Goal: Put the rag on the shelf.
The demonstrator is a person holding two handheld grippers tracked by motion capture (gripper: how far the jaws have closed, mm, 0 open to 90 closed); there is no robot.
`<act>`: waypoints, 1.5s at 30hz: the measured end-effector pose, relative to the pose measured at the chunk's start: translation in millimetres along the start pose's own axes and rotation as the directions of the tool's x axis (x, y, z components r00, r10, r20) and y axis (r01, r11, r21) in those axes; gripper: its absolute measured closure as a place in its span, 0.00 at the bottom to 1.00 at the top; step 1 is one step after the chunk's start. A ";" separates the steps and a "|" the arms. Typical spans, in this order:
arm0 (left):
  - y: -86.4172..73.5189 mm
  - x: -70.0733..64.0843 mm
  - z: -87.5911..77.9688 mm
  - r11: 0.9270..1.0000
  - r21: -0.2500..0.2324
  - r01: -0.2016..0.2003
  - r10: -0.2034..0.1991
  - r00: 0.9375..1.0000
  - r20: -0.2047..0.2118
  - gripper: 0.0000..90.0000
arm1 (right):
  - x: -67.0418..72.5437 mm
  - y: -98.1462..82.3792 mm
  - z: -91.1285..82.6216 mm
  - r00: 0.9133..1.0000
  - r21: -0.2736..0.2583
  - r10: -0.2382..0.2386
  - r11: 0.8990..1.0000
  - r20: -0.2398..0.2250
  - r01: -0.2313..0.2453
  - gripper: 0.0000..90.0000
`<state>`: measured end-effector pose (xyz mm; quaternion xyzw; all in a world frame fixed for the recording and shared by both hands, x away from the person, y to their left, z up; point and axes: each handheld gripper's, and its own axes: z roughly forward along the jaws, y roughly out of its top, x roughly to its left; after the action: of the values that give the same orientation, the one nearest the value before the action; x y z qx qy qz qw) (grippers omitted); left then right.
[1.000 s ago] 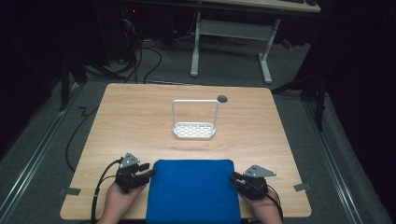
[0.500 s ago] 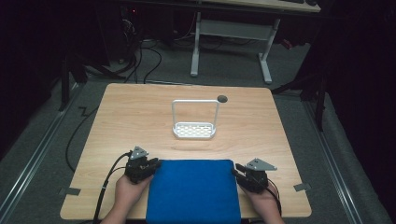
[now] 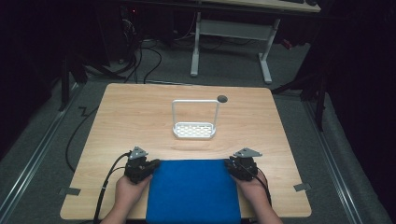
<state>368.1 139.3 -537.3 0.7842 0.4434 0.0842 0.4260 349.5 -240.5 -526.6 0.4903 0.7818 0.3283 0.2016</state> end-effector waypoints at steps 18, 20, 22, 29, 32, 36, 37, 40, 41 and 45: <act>-0.1 -1.3 0.3 1.000 -0.003 -0.006 0.006 1.000 -0.006 0.97 | -2.3 -9.4 -3.7 0.998 -0.044 -0.026 0.999 -0.050 0.024 0.98; -0.2 -1.2 -0.3 1.000 -0.005 -0.005 0.005 1.000 -0.005 0.97 | -2.6 -9.1 -4.7 0.998 -0.054 -0.026 0.998 -0.049 0.023 0.98; -0.4 -0.3 -2.2 1.000 -0.021 0.001 -0.001 1.000 0.003 0.97 | -2.8 -8.3 -6.7 0.998 -0.070 -0.020 0.997 -0.053 0.016 0.98; 0.7 -3.5 -13.9 0.996 -0.087 -0.017 0.017 1.000 0.003 0.97 | -1.7 -4.7 -19.1 0.998 -0.149 -0.019 0.989 -0.061 0.009 0.98; 1.2 -6.6 -20.5 0.992 -0.127 -0.019 0.020 1.000 0.006 0.97 | -0.8 -4.3 -23.4 0.997 -0.176 -0.011 0.984 -0.070 -0.001 0.98; 1.2 -10.9 -28.0 0.984 -0.173 -0.034 0.034 0.999 0.000 0.97 | -0.7 -3.2 -28.4 0.997 -0.214 -0.009 0.977 -0.072 -0.007 0.98; 1.5 -12.1 -30.1 0.982 -0.184 -0.037 0.037 0.999 -0.005 0.97 | -0.7 -2.8 -29.4 0.997 -0.223 -0.010 0.975 -0.071 -0.006 0.98; 2.4 -14.6 -34.6 0.977 -0.209 -0.044 0.043 0.999 -0.009 0.97 | 0.6 -0.9 -33.8 0.998 -0.254 -0.015 0.967 -0.066 -0.003 0.98; 2.7 -15.7 -35.8 0.975 -0.218 -0.045 0.044 0.999 -0.010 0.97 | 1.9 -0.2 -35.6 0.998 -0.267 -0.013 0.964 -0.065 -0.005 0.98; 4.8 -21.5 -43.3 0.964 -0.255 -0.069 0.065 0.998 -0.024 0.97 | 6.5 3.0 -42.8 0.998 -0.313 -0.033 0.950 -0.057 0.014 0.98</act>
<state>336.3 147.3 -501.5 0.7365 0.4053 0.1608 0.5171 321.2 -247.2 -494.4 0.4324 0.7316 0.4604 0.2565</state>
